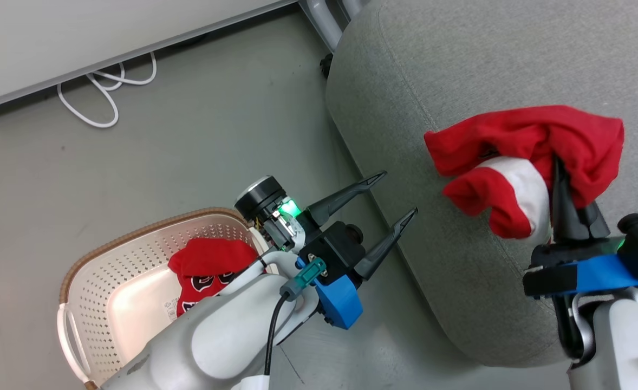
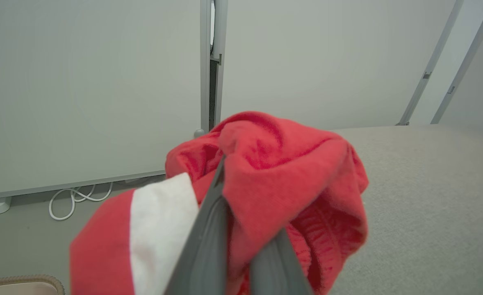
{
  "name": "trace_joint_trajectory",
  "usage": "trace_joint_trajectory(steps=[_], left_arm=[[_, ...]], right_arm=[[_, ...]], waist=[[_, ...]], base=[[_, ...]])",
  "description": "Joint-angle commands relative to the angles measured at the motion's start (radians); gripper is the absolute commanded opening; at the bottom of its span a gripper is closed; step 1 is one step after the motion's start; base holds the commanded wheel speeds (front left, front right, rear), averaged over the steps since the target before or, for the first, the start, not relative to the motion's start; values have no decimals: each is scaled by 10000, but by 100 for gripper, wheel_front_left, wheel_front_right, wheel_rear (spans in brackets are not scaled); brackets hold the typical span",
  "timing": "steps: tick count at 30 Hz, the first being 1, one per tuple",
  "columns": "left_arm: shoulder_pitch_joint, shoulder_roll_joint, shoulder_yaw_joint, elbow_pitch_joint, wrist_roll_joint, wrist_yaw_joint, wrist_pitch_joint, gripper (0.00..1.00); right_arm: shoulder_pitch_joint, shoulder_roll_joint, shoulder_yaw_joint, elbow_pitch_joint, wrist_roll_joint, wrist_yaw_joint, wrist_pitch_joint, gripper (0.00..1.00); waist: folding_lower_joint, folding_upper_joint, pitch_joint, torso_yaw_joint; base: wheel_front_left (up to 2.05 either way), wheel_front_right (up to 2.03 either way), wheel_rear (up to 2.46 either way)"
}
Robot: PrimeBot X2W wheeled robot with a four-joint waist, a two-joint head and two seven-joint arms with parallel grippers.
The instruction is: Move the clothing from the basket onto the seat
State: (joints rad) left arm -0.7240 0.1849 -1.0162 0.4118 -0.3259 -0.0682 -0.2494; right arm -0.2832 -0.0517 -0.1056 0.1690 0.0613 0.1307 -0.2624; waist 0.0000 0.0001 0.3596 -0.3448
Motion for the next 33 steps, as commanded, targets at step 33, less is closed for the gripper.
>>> trace_joint_trajectory(steps=[33], left_arm=[[-2739,1770,407,-2372,1045,235,1101,100]], right_arm=[[-7374,-3527,-4809,864,-443,1,-36,0]], waist=[[0,-1,5352,889]], base=[[0,0,0]])
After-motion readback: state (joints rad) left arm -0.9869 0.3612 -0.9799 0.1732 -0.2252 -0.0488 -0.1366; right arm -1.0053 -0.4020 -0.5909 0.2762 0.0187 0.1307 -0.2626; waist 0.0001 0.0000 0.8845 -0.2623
